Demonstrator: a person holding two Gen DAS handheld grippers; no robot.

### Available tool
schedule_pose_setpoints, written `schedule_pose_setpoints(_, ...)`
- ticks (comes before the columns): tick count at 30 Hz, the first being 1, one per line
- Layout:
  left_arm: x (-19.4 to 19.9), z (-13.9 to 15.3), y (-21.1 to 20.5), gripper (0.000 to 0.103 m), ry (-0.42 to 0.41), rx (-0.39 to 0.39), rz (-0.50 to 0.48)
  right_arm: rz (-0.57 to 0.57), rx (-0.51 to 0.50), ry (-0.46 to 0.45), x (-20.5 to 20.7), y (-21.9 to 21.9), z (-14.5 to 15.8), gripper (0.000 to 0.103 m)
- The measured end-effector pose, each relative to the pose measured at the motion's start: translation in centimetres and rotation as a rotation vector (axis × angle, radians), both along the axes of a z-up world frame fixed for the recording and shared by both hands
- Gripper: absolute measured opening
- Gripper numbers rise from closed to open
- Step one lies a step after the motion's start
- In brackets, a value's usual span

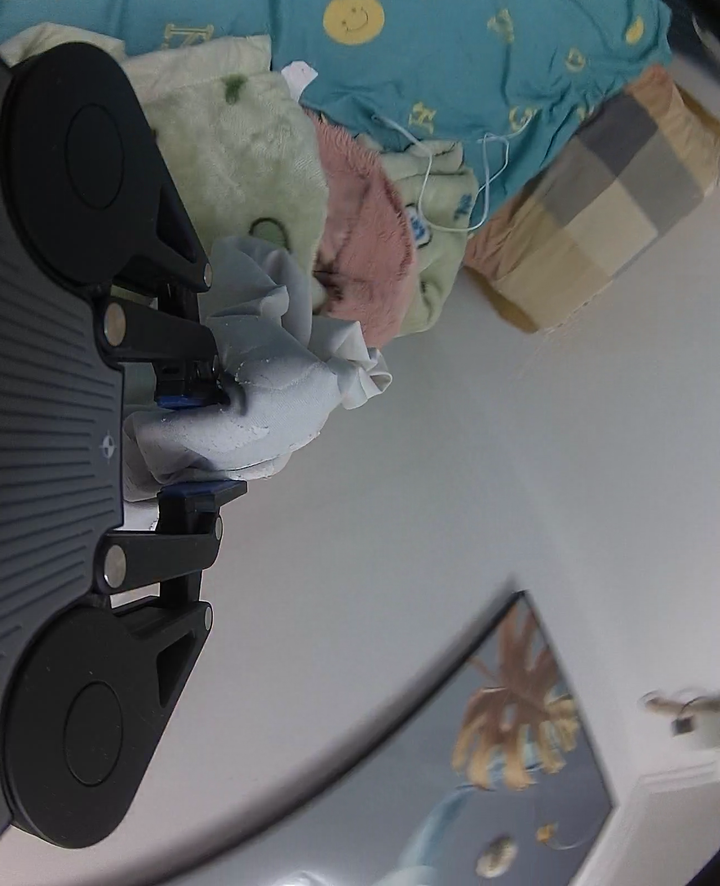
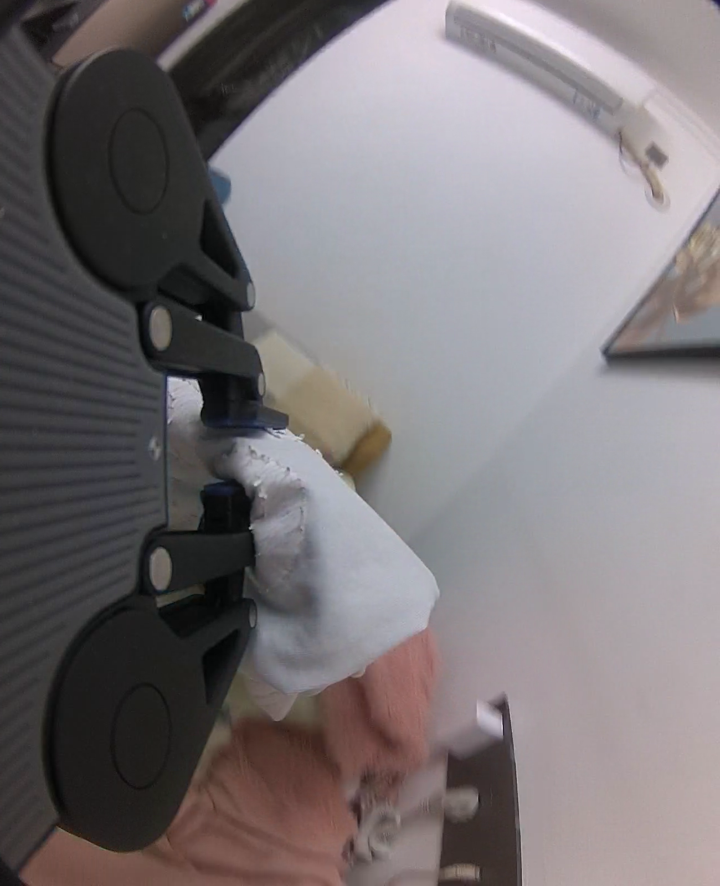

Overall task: Fold clothes
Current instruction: 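Lift the folded shirt with both grippers and carry it onto the green blanket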

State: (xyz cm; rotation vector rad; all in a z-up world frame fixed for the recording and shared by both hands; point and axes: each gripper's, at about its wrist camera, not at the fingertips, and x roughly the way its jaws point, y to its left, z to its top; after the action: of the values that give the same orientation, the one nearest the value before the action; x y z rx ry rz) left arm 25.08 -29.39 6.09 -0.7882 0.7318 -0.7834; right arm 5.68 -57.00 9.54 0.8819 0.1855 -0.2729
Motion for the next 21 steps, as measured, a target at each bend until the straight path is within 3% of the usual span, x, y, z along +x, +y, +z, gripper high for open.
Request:
schedule_pose_setpoints(4, -0.5, -6.1, -1.4, 0.025, 0.069, 0.07, -0.081, -0.021, 0.047, 0.13, -1.8, -1.2, -5.0, 0.021)
schedule_pose_setpoints(8, -2.7, -10.2, 1.0, 0.025, 0.116, 0.123, -0.151, 0.021, 0.069, 0.239, -4.0, 0.8, -8.2, 0.021)
schedule_pose_setpoints(12, -4.8, -12.3, 2.9, 0.026, 0.079, 0.237, -0.209, 0.082, 0.042, 0.34, -5.8, 3.2, -9.4, 0.021)
schedule_pose_setpoints(15, -5.9, -12.2, 2.5, 0.029, 0.033, 0.316, -0.21, 0.076, -0.022, 0.37, -6.2, 4.5, -9.2, 0.022)
schedule_pose_setpoints(18, -6.9, -10.3, 1.7, 0.043, -0.034, 0.424, -0.207, 0.059, -0.004, 0.38, -5.8, 4.2, -8.8, 0.024)
schedule_pose_setpoints(20, -7.8, -8.7, 1.5, 0.064, -0.09, 0.499, -0.208, 0.061, -0.004, 0.398, -6.2, 4.5, -8.3, 0.031)
schedule_pose_setpoints(21, -8.5, -7.9, 1.7, 0.079, -0.121, 0.524, -0.204, 0.06, -0.018, 0.402, -6.8, 4.9, -7.6, 0.042)
